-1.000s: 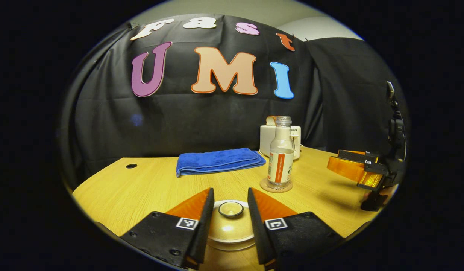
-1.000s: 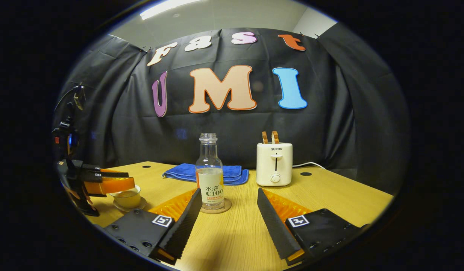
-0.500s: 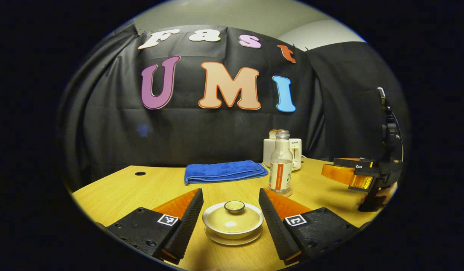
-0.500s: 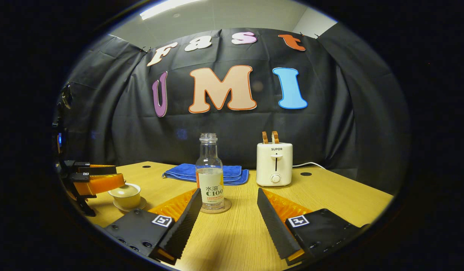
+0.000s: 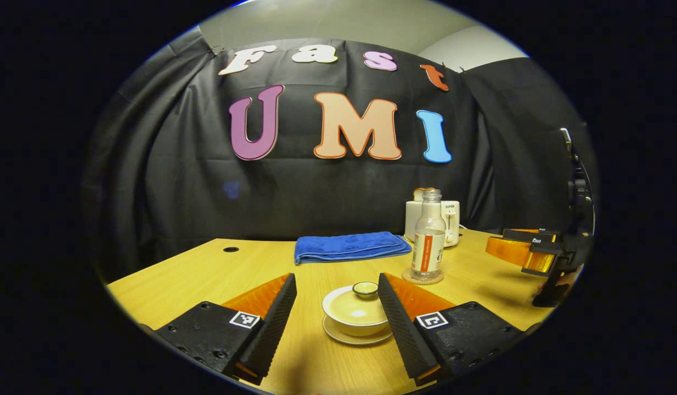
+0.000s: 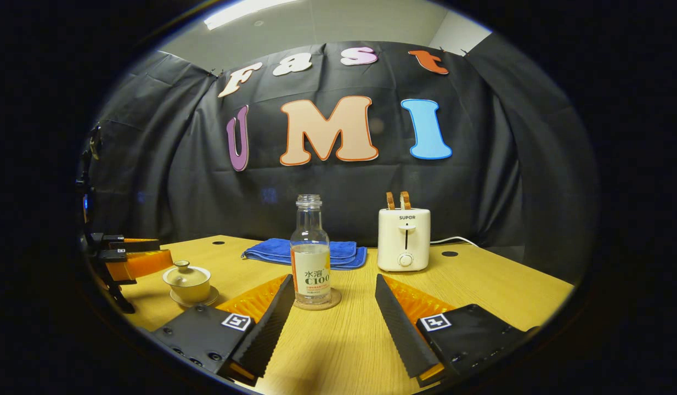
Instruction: Open the teacup lid with one hand, grasp the water bottle and pour water into the teacup with the other hand; after pouring, place the water bottle on the coaster and then close the teacup lid.
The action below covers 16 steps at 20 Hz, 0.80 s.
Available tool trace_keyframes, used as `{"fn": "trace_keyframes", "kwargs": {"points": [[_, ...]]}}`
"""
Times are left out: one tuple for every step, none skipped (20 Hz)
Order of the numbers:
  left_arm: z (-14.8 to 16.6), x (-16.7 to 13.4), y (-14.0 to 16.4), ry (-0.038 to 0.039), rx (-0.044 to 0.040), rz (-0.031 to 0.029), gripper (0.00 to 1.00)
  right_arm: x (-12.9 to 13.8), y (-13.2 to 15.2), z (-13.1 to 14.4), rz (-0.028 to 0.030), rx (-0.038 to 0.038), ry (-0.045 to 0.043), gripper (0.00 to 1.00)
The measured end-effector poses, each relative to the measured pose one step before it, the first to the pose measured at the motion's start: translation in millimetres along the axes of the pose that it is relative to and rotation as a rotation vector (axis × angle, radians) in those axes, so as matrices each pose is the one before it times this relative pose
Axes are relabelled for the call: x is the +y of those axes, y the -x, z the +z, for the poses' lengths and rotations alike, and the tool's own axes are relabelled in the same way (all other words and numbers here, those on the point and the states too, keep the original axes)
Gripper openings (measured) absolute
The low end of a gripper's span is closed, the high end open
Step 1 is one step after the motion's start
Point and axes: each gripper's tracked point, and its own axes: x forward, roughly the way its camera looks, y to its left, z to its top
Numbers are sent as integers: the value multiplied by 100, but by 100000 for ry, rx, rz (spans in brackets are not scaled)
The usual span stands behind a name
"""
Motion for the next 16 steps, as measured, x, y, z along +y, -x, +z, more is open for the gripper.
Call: {"fn": "trace_keyframes", "kwargs": {"points": [[25,353,252,-29,-184,1240,88,-18,102,-9,85,-41,22,95],[2,386,210,-83,98,1395,87,-12,121,42,89,59,-28,95],[-51,437,242,-10,28,1904,87,-22,69,-68,-34,-52,24,95],[48,457,194,-50,99,1765,87,-28,63,9,-46,-3,3,95],[-84,380,196,-28,-80,1758,87,-24,190,56,-24,-65,9,95],[58,449,153,-67,-10,1897,88,-33,51,86,-99,0,-8,94],[-30,380,83,-10,45,1796,87,-76,111,-82,-206,-28,4,94],[-33,325,110,-40,54,1588,88,-20,22,18,-276,4,12,92],[35,231,103,21,94,1065,89,-24,45,-23,-155,-4,7,94],[17,9,-22,-14,-11,352,90,-51,53,16,-147,-28,-3,92],[-10,-52,-21,-81,-8,31,90,6,58,-2,-86,1,0,92],[39,-35,-44,32,-59,7,90,-51,-14,57,-86,-58,5,92],[-67,76,95,-66,-10,141,90,-31,16,-66,-186,62,-15,92],[60,97,-21,59,4,340,90,2,-20,46,20,-44,40,94],[-16,-9,-54,-48,12,-12,90,-3,27,-51,15,42,-51,95],[-24,-28,-28,64,-24,-17,90,-12,-21,57,8,-28,52,94]]}}
